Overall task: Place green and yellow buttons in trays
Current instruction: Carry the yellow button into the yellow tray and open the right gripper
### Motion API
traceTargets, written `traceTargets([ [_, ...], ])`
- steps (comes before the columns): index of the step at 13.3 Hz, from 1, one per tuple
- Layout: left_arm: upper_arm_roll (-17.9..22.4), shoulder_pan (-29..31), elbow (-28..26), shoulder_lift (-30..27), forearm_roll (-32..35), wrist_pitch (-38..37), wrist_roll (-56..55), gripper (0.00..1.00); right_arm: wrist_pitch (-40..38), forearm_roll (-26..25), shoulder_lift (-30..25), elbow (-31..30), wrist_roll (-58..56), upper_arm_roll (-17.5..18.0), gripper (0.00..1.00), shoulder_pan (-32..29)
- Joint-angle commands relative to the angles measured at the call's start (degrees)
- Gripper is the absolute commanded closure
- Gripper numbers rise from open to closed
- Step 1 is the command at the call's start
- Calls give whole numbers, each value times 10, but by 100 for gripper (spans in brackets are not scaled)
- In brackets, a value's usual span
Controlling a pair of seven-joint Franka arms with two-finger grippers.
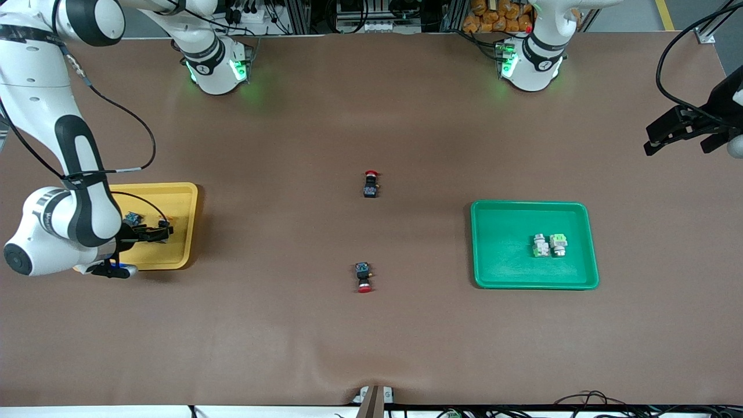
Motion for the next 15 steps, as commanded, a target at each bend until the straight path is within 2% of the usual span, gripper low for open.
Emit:
traceTargets([
  [1, -1, 4, -4, -4, -10, 5, 3, 0, -74, 2, -10, 76, -7, 10, 0, 5],
  [3, -1, 3, -4, -4, -9, 5, 3, 0, -104, 1, -15, 122, -7, 11, 0, 32],
  [8, -12, 2, -4, -9, -9, 0, -4, 0, -89, -2, -14, 267, -7, 3, 0, 104],
  [10, -13, 1, -4, -9, -8, -2, -4, 0, -62, -4, -17, 287, -7, -6, 0, 116],
  [13, -21, 2, -9, -18, -9, -15, -15, 0, -61, -3, -84, 299, -4, -8, 0, 122],
  [15, -27, 3, -18, -25, -9, -18, -24, 0, -67, 1, -106, 299, -7, -5, 0, 109],
])
